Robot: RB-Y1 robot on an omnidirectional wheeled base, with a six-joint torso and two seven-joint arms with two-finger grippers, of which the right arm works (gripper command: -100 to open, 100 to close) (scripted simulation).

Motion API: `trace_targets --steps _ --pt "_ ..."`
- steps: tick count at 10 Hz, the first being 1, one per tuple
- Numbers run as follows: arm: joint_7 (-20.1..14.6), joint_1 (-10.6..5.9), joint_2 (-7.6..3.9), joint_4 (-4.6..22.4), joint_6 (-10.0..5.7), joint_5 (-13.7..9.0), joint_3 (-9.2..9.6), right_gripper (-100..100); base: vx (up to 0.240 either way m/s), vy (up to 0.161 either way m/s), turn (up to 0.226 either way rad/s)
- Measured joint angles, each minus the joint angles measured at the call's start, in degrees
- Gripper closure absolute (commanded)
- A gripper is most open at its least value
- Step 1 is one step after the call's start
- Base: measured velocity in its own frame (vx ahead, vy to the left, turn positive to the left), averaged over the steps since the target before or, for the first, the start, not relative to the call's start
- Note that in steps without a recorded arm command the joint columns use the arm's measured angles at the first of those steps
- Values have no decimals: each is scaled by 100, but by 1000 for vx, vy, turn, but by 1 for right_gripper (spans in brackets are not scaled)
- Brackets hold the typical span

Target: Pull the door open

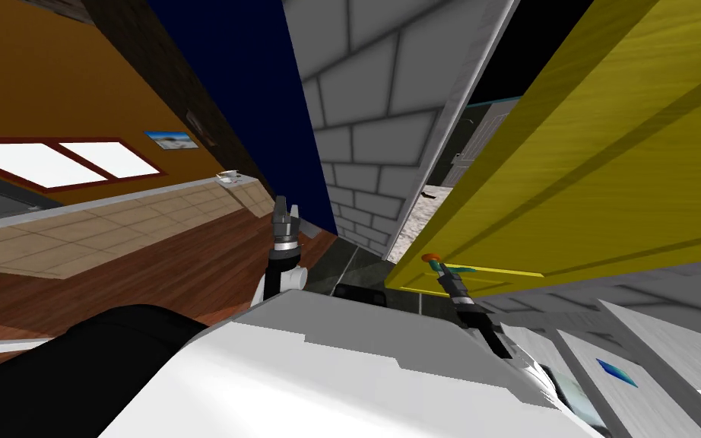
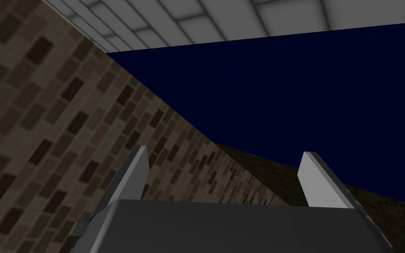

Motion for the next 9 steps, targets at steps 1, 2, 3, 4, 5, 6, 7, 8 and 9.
trace_targets --steps 1,2,3,4,5,6,7,8,9 --pt "-11 8 7 8 -13 5 16 100 -156 -60 212" --pt "-35 41 -25 66 -100 -6 31 100 -244 -126 222" --pt "-60 86 -58 66 -188 -16 51 100 -237 -90 192" --pt "-95 78 -89 170 -324 -17 82 100 -213 -78 191" --pt "-126 113 -125 244 -448 -22 107 100 -210 -92 165" --pt "-141 195 -155 233 -533 -32 127 100 -202 -89 176" --pt "-144 251 -169 270 -637 -37 149 100 -214 -95 208" --pt "-161 368 -223 201 -695 -54 165 100 -243 -74 173" --pt "-192 372 -257 273 -792 -58 189 100 -109 -22 35"
